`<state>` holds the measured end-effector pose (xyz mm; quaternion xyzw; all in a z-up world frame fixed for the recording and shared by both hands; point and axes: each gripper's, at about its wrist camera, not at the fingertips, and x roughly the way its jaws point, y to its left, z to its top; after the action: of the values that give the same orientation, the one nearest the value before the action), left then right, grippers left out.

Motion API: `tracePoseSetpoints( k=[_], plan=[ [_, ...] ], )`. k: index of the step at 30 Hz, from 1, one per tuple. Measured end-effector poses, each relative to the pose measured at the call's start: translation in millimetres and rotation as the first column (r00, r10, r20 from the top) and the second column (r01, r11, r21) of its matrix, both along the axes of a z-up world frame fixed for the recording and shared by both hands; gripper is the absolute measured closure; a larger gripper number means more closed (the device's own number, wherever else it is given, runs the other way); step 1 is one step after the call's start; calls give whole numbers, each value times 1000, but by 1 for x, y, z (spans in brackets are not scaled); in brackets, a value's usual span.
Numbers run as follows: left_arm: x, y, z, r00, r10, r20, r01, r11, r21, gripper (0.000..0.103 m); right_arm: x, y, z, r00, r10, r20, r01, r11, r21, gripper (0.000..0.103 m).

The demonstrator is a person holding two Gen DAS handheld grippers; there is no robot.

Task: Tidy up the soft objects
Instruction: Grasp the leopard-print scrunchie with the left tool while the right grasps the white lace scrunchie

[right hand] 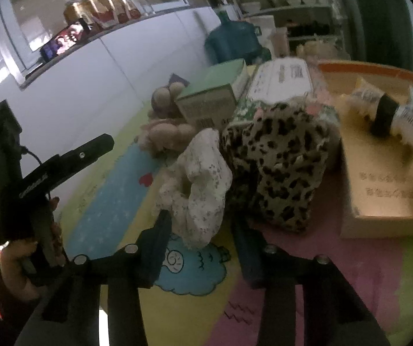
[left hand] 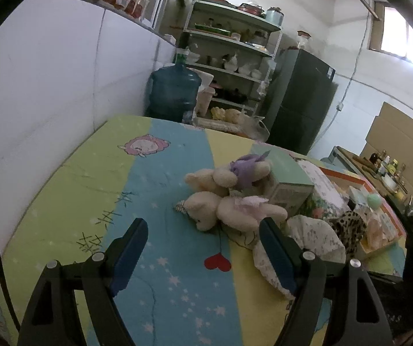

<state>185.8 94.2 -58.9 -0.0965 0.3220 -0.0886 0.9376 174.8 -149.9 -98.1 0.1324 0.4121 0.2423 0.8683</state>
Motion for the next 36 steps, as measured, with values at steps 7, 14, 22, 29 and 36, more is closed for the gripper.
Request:
tracePoseSetpoints(
  k=[7,14,22,29,36],
  plan=[
    [1,1,-4,1000,-16,-12,16,1000,-1,24,-2,10,12,999,8,52,-7,1000,-8,95],
    [2,-15,-6,993,-115,-17,115,993,-41,24,-38,-4,68,948,12,319,-29,998,49,96],
    [16,-66,-10,957,-284,-60,279,958,-71,24,-59,-50,105,858,-194,476,182,981,72,96],
    [44,-102,-27,909,-387,-154,377,922,-89,24,-59,-71,96,869,-241,432,231,970,75,95],
    [51,-116,-36,883,-434,-179,410,899,-153,63,-59,-80,90,871,-262,415,251,964,83,93]
  ],
)
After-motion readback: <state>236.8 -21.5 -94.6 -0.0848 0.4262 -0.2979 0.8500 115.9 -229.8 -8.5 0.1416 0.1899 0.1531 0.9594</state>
